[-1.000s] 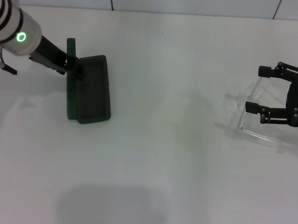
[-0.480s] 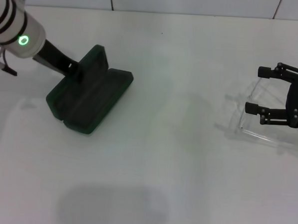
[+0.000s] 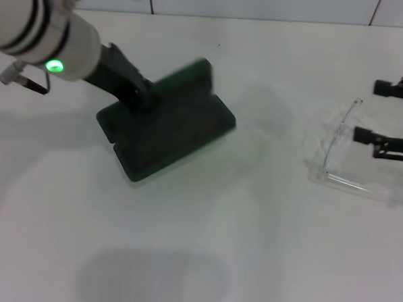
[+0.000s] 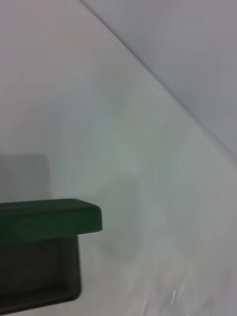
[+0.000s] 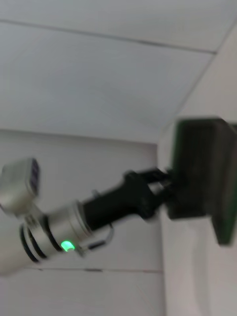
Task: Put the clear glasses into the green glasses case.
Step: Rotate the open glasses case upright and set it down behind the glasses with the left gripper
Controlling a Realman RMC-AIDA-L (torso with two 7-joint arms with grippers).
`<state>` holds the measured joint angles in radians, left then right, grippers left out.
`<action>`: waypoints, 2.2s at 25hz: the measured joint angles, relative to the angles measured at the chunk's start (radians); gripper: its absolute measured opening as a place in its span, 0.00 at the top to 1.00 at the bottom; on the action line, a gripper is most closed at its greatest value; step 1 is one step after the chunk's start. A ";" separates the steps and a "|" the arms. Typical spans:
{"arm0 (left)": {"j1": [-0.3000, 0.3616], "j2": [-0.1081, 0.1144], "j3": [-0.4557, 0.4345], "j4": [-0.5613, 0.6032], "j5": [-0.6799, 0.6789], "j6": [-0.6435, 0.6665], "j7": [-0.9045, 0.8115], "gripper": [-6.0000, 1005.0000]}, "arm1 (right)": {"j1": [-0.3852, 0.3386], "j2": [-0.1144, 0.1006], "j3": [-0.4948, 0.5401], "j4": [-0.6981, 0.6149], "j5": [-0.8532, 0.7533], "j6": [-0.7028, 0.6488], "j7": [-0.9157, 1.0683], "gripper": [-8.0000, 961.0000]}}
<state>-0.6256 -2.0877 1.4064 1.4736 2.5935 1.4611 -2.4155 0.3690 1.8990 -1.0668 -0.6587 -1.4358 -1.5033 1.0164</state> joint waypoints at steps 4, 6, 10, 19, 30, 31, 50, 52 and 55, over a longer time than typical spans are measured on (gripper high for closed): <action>0.062 -0.001 0.128 0.088 -0.024 -0.017 0.140 0.79 | -0.031 -0.003 0.136 -0.003 -0.002 -0.090 0.009 0.10; 0.074 -0.001 0.176 0.100 -0.028 -0.042 0.189 0.79 | -0.044 -0.005 0.195 -0.009 -0.008 -0.124 0.020 0.10; 0.082 -0.002 0.242 0.085 -0.021 -0.121 0.266 0.79 | -0.070 -0.003 0.256 -0.030 -0.014 -0.160 0.043 0.10; 0.072 -0.003 0.309 0.032 -0.022 -0.202 0.377 0.79 | -0.108 0.018 0.268 -0.070 -0.013 -0.165 0.059 0.10; 0.024 -0.008 0.428 0.017 -0.020 -0.257 0.344 0.78 | -0.122 0.023 0.299 -0.076 -0.015 -0.177 0.060 0.10; 0.019 -0.008 0.431 0.013 -0.019 -0.260 0.338 0.78 | -0.122 0.023 0.299 -0.076 -0.015 -0.178 0.061 0.10; -0.009 -0.009 0.471 -0.055 -0.008 -0.338 0.291 0.77 | -0.135 0.023 0.303 -0.078 -0.022 -0.196 0.060 0.11; -0.007 -0.009 0.472 -0.056 -0.007 -0.339 0.291 0.77 | -0.136 0.023 0.303 -0.078 -0.022 -0.201 0.060 0.11; -0.006 -0.009 0.472 -0.056 -0.006 -0.341 0.290 0.77 | -0.137 0.023 0.304 -0.078 -0.022 -0.204 0.060 0.11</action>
<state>-0.6318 -2.0969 1.8784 1.4173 2.5872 1.1204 -2.1255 0.2322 1.9220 -0.7626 -0.7364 -1.4574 -1.7076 1.0769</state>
